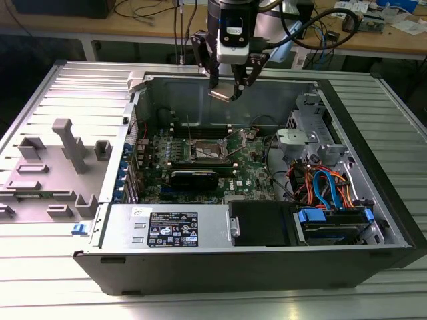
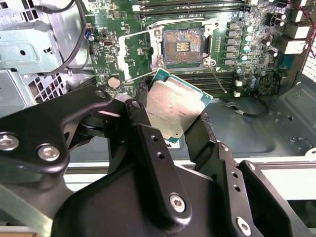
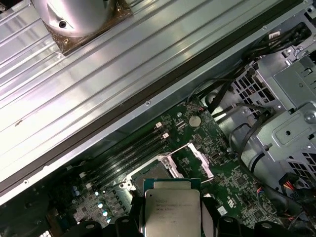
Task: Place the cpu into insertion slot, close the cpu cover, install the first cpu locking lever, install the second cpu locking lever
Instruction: 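Place the cpu into insertion slot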
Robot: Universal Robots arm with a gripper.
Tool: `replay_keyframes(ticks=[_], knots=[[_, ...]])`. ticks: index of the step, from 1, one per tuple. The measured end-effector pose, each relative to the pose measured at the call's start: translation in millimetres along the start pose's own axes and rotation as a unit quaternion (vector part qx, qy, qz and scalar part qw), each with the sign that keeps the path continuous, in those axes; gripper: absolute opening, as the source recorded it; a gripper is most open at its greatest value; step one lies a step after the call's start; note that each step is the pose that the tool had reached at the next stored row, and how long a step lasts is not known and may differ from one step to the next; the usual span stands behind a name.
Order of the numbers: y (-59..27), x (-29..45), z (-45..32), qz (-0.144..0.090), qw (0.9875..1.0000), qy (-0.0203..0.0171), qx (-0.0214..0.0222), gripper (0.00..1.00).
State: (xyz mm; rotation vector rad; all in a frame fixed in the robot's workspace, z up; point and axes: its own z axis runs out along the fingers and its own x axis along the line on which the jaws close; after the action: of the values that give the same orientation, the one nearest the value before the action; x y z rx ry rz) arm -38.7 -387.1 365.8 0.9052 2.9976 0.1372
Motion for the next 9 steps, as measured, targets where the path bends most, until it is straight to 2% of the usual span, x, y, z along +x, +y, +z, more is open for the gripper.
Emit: replay_keyframes(ticks=[9], knots=[[0.0,0.0,0.5,0.017,0.9998,-0.0016,-0.0002,0.54]])
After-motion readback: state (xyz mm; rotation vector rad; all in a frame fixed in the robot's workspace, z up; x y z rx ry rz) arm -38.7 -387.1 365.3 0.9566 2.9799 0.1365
